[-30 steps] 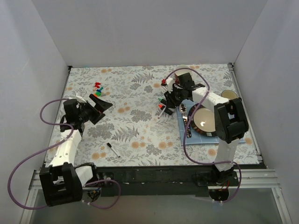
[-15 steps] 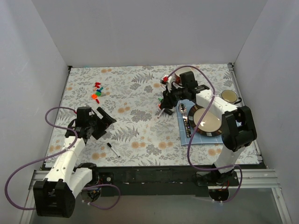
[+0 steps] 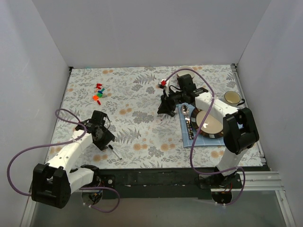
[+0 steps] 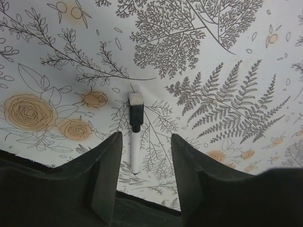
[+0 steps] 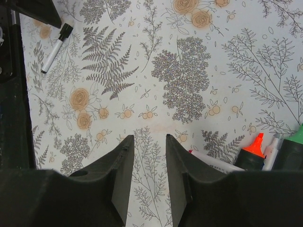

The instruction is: Open the pen caps

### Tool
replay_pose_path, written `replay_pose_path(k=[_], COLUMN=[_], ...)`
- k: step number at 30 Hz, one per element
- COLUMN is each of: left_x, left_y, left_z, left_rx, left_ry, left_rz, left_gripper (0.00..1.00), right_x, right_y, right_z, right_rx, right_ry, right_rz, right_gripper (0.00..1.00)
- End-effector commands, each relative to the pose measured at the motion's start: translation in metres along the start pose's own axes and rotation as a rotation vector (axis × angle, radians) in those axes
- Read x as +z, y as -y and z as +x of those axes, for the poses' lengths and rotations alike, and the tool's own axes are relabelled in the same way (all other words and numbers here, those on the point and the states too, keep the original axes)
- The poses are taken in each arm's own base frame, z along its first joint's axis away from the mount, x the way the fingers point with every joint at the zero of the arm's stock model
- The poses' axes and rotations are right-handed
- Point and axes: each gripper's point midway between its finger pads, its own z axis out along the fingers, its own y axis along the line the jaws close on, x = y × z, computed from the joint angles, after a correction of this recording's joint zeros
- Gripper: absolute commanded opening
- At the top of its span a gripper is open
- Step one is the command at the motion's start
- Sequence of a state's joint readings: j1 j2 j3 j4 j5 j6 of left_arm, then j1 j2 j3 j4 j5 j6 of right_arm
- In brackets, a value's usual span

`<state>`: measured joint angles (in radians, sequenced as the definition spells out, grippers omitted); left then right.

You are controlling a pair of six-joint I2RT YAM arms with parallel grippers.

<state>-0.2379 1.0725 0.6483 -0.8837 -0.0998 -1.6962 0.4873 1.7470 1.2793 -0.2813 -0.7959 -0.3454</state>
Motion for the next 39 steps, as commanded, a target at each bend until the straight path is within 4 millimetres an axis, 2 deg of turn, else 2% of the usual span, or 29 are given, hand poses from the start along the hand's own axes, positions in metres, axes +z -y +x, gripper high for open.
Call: replay_pose_path(k=[1, 8, 11, 20, 27, 33, 34, 35, 36, 39], left_x=[0.001, 0.016, 0.023, 0.038, 0.04, 0.045, 0.046, 0.045, 0.045, 0.04], left_y=[-0.005, -0.006, -0.005, -0.017, -0.008, -0.009, -0.009, -0.01, -0.008, 0.002], left_z=[-0.002, 0.01, 0.01, 0.007, -0.002, -0.002, -0.002, -0.001, -0.002, -0.002], left_rx=[0.004, 0.043, 0.054, 0.08, 0.106, 0.116, 0.118, 0.121, 0.119, 0.123], left_ry=[0.028, 0.017, 0.018, 0.04, 0.072, 0.069, 0.067, 0.065, 0.066, 0.066], left_rz=[-0.075, -0.145, -0.158, -0.234, -0.225, -0.241, -0.241, -0.241, -0.236, -0.186], left_gripper=[0.45, 0.45, 0.42, 0.37, 0.33, 0.21, 0.18, 0.1, 0.06, 0.0], right_x=[-0.002, -0.003, -0.002, -0.003, -0.003, -0.002, -0.002, -0.002, -0.002, -0.002], right_y=[-0.011, -0.017, -0.019, -0.021, -0.021, -0.024, -0.025, -0.025, -0.026, -0.03], right_z=[-0.017, -0.019, -0.019, -0.02, -0.02, -0.019, -0.019, -0.02, -0.02, -0.021], right_rx=[-0.042, -0.037, -0.032, -0.036, -0.034, -0.031, -0.026, -0.028, -0.027, -0.027], right_ry=[0.044, 0.054, 0.057, 0.059, 0.061, 0.062, 0.062, 0.065, 0.066, 0.073], right_rz=[-0.029, -0.048, -0.063, -0.065, -0.068, -0.081, -0.088, -0.092, -0.095, -0.112], right_gripper=[0.41, 0.41, 0.41, 0.41, 0.41, 0.41, 0.41, 0.41, 0.41, 0.41])
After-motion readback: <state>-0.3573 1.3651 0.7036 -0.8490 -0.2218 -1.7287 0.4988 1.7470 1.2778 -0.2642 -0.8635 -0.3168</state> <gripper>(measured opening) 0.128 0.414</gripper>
